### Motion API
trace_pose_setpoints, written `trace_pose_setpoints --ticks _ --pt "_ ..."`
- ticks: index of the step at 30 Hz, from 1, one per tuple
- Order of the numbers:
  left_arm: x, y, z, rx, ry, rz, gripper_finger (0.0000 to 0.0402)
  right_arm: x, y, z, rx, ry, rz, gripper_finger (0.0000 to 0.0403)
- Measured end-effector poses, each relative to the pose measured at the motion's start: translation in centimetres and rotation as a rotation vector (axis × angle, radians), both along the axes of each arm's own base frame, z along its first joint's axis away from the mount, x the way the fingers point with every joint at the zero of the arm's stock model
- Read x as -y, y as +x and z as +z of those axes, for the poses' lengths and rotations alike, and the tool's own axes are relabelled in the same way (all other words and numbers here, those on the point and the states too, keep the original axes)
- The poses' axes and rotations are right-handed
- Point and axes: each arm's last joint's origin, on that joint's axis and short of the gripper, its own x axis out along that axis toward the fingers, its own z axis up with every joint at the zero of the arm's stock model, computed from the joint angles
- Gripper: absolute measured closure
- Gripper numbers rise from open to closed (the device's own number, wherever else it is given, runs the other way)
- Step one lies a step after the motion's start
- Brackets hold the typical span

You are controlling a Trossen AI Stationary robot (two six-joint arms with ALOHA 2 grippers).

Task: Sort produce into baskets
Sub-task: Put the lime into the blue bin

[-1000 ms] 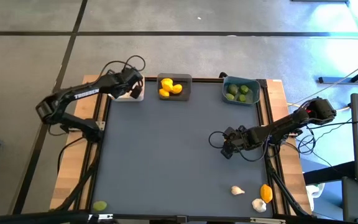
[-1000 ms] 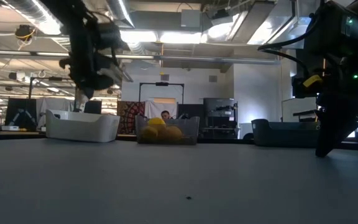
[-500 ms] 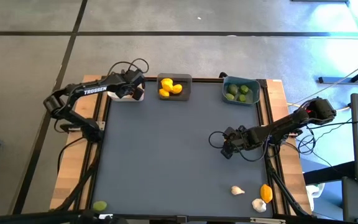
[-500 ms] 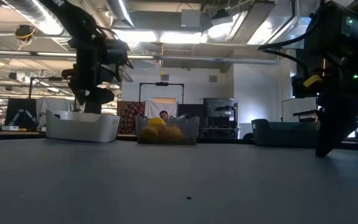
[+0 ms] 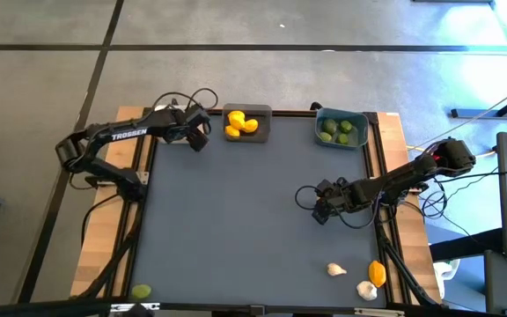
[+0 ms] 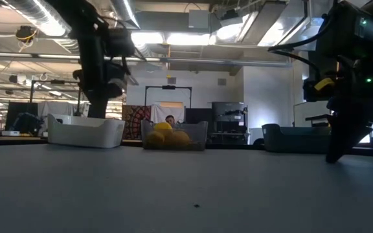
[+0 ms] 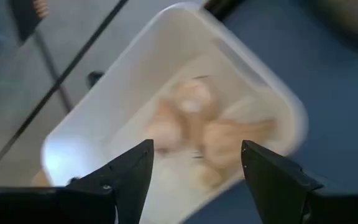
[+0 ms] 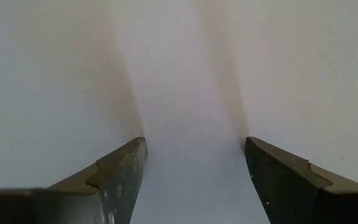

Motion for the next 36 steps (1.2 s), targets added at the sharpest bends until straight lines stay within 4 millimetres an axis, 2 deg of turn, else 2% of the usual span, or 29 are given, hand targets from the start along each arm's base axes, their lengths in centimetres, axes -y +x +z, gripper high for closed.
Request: trace_pose_setpoints --ticks 7,11,15,18,23,30,36 --pt "3.0 0.7 2.1 0.138 -0.009 -0.124 0.0151 0.0 0.0 0.0 0.004 -0.003 0.003 0.0126" --pt "4.5 1.2 2.5 0.197 -0.03 -0.162 0.0112 0.0 0.0 0.0 0.004 -0.004 0.004 0.0126" --pt "6.4 2.2 2.4 0.248 -0.142 -0.286 0.0071 0.0 0.0 0.0 0.004 -0.004 0.004 0.0126" --pt "8.5 3.0 2.3 0.283 -0.245 -0.41 0.0057 0.0 0.0 0.0 0.004 -0.004 0.004 0.0126" --pt "12.6 3.9 2.3 0.292 -0.331 -0.579 0.0055 0.0 0.0 0.0 0.004 -0.005 0.004 0.0126" --pt "17.9 3.9 2.3 0.324 -0.414 -0.655 0.0055 0.0 0.0 0.0 0.004 -0.005 0.004 0.0126" --pt "22.1 3.1 2.2 0.351 -0.493 -0.686 0.0055 0.0 0.0 0.0 0.004 -0.005 0.005 0.0126"
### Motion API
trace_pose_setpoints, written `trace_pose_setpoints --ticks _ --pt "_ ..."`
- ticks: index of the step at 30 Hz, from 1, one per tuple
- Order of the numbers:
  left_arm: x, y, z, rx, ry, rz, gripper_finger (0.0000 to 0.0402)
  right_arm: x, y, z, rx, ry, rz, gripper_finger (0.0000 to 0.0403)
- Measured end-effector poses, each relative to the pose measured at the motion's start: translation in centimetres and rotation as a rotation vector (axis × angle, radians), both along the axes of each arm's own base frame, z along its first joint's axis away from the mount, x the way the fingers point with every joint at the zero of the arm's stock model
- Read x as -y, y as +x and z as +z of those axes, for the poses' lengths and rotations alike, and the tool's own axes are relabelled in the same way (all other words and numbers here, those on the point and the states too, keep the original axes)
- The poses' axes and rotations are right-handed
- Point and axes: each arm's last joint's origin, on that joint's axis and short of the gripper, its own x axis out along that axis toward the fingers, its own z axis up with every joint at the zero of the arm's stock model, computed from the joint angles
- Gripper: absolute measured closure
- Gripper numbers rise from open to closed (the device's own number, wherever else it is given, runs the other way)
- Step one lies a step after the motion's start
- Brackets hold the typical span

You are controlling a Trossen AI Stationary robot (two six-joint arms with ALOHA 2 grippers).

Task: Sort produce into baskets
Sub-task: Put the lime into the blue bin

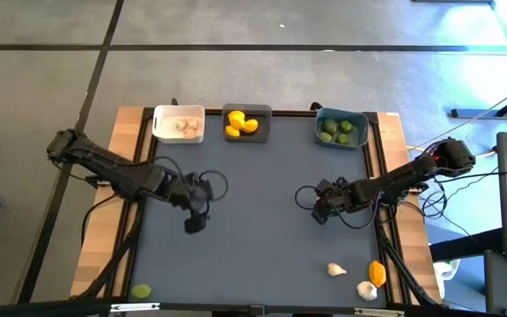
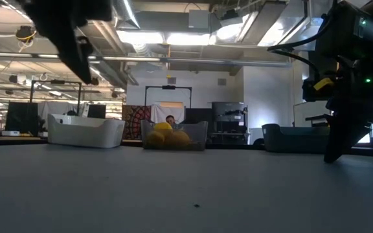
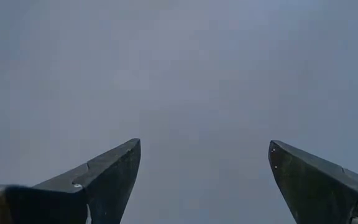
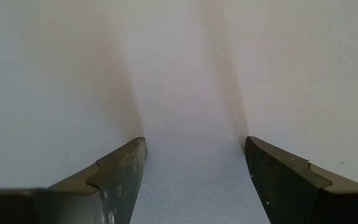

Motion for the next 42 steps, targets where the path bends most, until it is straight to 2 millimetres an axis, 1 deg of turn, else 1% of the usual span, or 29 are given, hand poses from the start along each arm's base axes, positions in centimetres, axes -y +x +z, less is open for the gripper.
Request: trace_pose_setpoints --ticks 4,8,15,18,22,28,35,39,42 --pt "2.4 -1.0 -0.1 -0.031 -0.085 -0.018 0.0055 0.0 0.0 0.0 0.0 0.0 0.0 0.0126" --pt "4.4 -2.3 -0.3 -0.087 -0.149 -0.001 0.0055 0.0 0.0 0.0 -0.001 0.0 0.0 0.0126" --pt "7.2 -4.2 -0.4 -0.139 -0.213 -0.011 0.0055 0.0 0.0 0.0 0.0 0.0 0.001 0.0126" --pt "8.0 -4.6 -0.8 -0.16 -0.214 -0.014 0.0055 0.0 0.0 0.0 -0.001 0.0 0.001 0.0126" --pt "9.1 -4.8 -1.7 -0.2 -0.198 -0.015 0.0055 0.0 0.0 0.0 -0.001 0.0 0.001 0.0126" --pt "11.5 -5.7 -3.5 -0.327 -0.217 -0.038 0.0055 0.0 0.0 0.0 -0.001 0.0 0.001 0.0126" --pt "14.3 -7.3 -5.3 -0.51 -0.3 -0.023 0.0055 0.0 0.0 0.0 -0.005 -0.007 0.019 0.0126" --pt "16.2 -8.1 -6.0 -0.547 -0.371 -0.023 0.0055 0.0 0.0 0.0 -0.005 -0.009 0.021 0.0126" --pt "17.1 -8.8 -6.4 -0.565 -0.378 -0.023 0.0055 0.0 0.0 0.0 -0.007 -0.022 0.035 0.0126"
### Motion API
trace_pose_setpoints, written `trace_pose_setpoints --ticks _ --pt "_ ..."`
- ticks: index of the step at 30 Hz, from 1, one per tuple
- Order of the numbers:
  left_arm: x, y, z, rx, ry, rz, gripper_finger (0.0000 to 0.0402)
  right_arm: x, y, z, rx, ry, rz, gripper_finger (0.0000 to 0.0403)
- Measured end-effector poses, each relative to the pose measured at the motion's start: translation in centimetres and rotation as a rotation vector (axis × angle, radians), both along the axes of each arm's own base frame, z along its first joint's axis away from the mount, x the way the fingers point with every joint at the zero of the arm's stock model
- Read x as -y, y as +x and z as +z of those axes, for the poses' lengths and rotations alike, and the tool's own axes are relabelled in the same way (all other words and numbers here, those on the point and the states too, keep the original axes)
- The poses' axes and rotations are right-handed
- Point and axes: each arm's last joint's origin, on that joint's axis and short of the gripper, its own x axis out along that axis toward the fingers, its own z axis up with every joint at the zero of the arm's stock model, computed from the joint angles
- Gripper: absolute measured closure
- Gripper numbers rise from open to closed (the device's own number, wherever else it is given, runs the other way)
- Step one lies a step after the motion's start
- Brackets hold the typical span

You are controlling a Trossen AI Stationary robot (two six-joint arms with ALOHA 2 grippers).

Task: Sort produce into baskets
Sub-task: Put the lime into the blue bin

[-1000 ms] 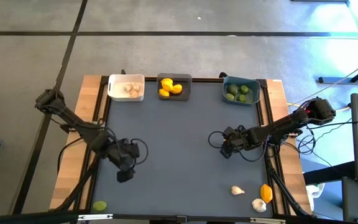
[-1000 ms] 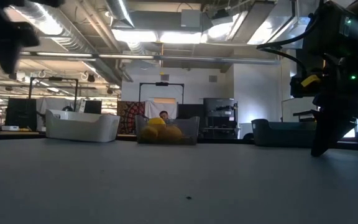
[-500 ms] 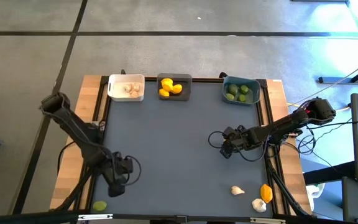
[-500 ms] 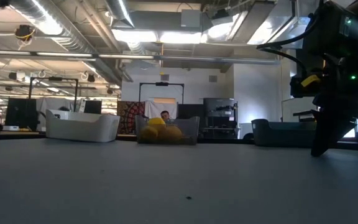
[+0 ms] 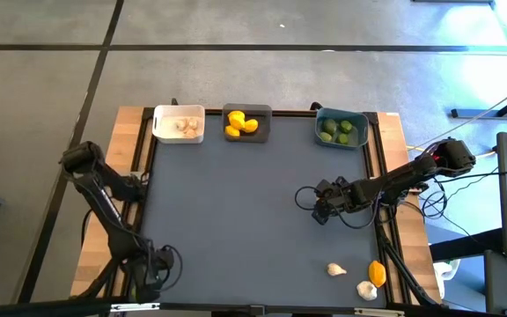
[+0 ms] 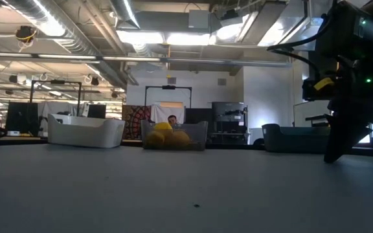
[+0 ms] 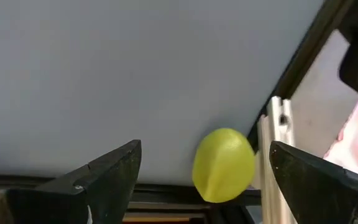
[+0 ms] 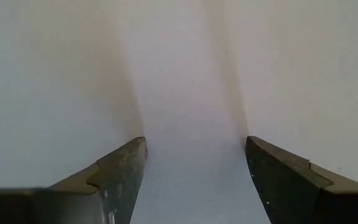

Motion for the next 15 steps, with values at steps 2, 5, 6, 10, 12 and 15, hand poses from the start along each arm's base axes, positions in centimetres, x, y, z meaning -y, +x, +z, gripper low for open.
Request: trace_pose_setpoints --ticks 2,5,6,10,12,15 --pt "0.4 -0.5 -0.3 -0.016 0.01 0.002 0.0055 0.0 0.0 0.0 -0.001 -0.004 0.006 0.0126" --pt "1.0 -1.1 -0.8 -0.051 0.008 0.012 0.0055 0.0 0.0 0.0 -0.002 -0.007 0.011 0.0126" --pt "1.2 -1.3 -0.9 -0.069 0.007 0.012 0.0055 0.0 0.0 0.0 -0.003 -0.008 0.012 0.0126" --pt "2.1 -1.9 -1.4 -0.114 -0.023 0.011 0.0055 0.0 0.0 0.0 -0.002 -0.012 0.013 0.0126" --pt "2.5 -2.0 -1.6 -0.117 -0.037 0.018 0.0055 0.0 0.0 0.0 -0.002 -0.014 0.015 0.0126" --pt "2.6 -1.9 -2.3 -0.129 -0.017 0.026 0.0055 0.0 0.0 0.0 -0.004 -0.019 0.025 0.0126"
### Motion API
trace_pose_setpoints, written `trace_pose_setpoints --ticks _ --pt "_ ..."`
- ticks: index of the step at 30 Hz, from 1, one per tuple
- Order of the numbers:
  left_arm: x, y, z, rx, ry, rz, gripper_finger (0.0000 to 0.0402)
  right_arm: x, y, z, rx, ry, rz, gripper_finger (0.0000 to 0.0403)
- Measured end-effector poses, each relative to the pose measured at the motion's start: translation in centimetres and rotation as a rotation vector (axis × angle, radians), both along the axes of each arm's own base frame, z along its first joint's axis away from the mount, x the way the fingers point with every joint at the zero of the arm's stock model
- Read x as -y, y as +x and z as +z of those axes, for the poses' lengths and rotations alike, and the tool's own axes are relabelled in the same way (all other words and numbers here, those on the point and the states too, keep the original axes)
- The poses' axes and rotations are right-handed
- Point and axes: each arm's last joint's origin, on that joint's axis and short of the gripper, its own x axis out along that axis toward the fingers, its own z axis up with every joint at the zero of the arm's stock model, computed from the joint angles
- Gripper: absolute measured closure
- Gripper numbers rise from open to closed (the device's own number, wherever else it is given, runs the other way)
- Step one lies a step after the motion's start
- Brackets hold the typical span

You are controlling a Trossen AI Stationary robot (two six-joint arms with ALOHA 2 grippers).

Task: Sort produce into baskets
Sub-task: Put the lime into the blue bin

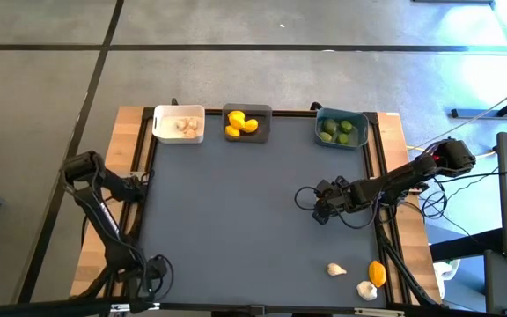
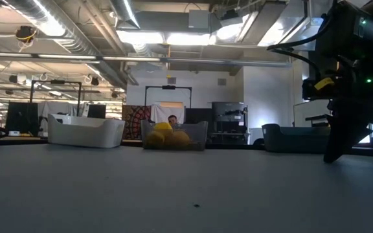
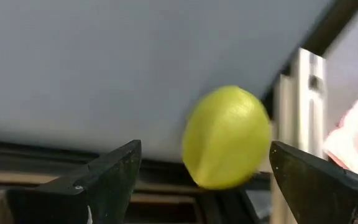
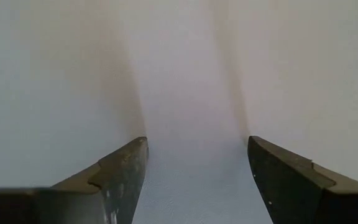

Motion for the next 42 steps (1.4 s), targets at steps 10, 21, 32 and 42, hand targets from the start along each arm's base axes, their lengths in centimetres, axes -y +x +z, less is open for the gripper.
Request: trace_pose_setpoints --ticks 10,21,32,42 --pt "0.2 0.1 -1.3 -0.004 0.035 -0.045 0.0125 0.0 0.0 0.0 0.002 -0.008 -0.001 0.0126" --pt "-0.2 1.5 -1.0 0.02 -0.001 -0.011 0.0272 0.0 0.0 0.0 -0.006 -0.002 0.018 0.0126" --pt "-4.4 5.4 2.9 0.304 0.007 0.029 0.0266 -0.9 0.9 2.7 0.003 0.192 0.124 0.0126" --pt "-10.2 9.7 6.7 0.732 0.195 0.009 0.0256 -1.7 3.3 6.7 0.176 0.221 0.259 0.0126"
